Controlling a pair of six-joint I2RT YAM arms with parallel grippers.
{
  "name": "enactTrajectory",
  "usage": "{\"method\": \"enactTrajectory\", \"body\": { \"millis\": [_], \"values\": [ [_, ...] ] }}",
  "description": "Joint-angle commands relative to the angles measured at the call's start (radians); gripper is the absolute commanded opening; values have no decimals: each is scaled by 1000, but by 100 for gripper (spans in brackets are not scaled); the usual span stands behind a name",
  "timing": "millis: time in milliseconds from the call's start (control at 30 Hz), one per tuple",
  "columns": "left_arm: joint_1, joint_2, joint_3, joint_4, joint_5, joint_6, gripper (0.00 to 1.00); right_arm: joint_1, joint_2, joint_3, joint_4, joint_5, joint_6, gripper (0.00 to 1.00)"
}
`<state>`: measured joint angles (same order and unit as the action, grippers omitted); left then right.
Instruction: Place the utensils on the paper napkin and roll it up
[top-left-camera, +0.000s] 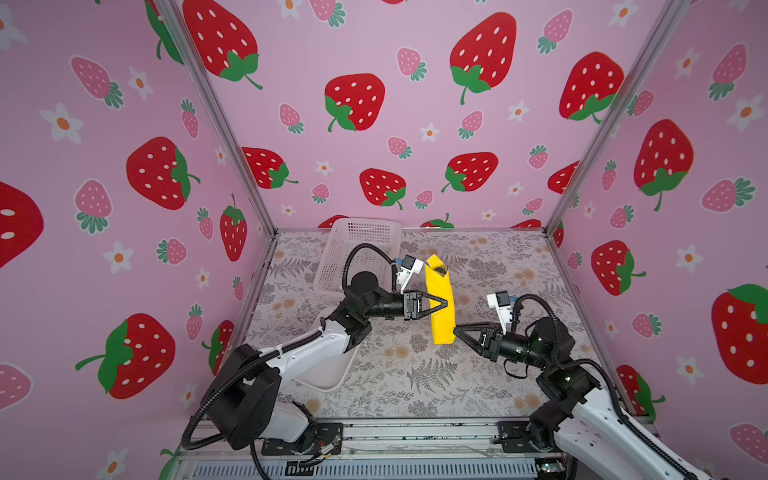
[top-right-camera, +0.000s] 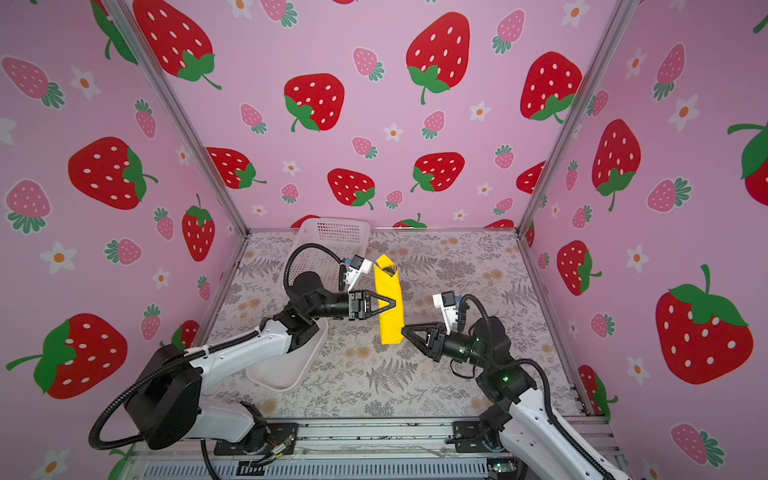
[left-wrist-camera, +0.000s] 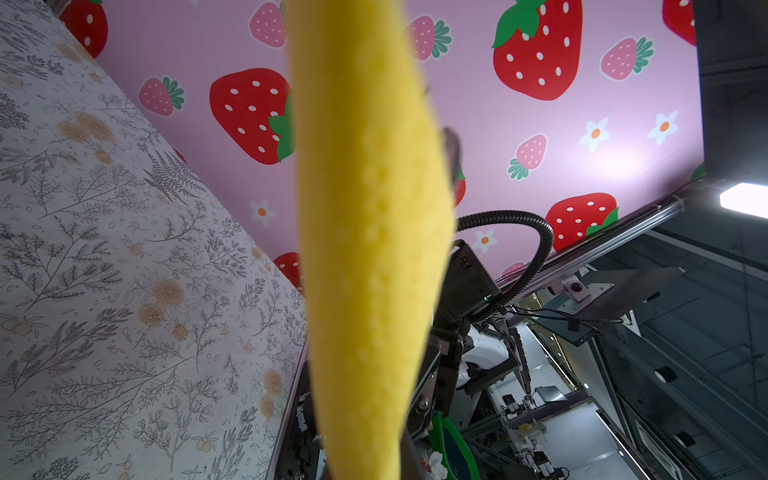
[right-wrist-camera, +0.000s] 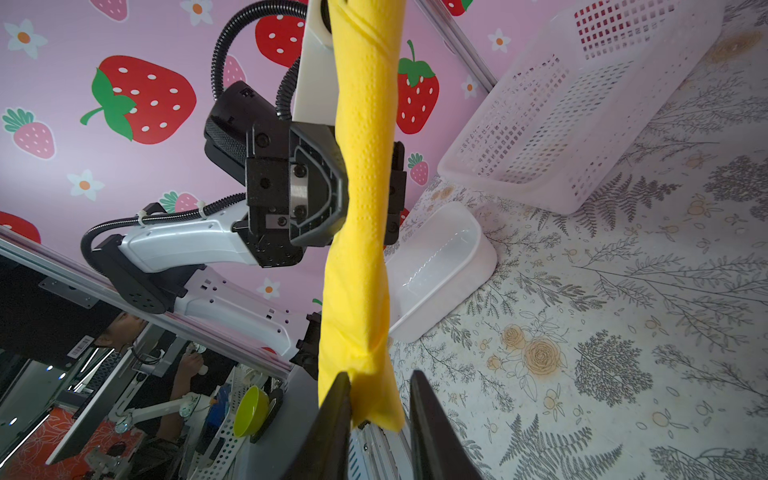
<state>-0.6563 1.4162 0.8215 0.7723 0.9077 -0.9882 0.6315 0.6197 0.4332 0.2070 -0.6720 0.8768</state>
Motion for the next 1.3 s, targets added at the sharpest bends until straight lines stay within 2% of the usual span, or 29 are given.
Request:
{"method": "enactTrajectory", "body": {
  "millis": [0,233,500,633,767,933,1133,1267],
  "values": [
    [5,-33,44,40,6,5,9,-6,-7,49,-3,32,-9,27],
    [7,-31,46,39,5,5,8,-6,56,77,5,32,-20,26],
    [55,-21,54,27,28,-5,8,-12,54,86,2,136,-21,29],
    [73,-7,73,19,42,-13,8,-14,96,125,27,87,-26,38],
    [91,20,107,23,57,-32,8,-15,187,190,48,22,-44,51],
    [138,61,156,38,77,-70,7,-32,301,277,40,8,-85,59],
    [216,110,208,46,109,-101,7,-89,424,329,46,56,-91,63],
    [275,140,230,62,138,-124,7,-118,482,332,46,140,-69,65]
  ]
}}
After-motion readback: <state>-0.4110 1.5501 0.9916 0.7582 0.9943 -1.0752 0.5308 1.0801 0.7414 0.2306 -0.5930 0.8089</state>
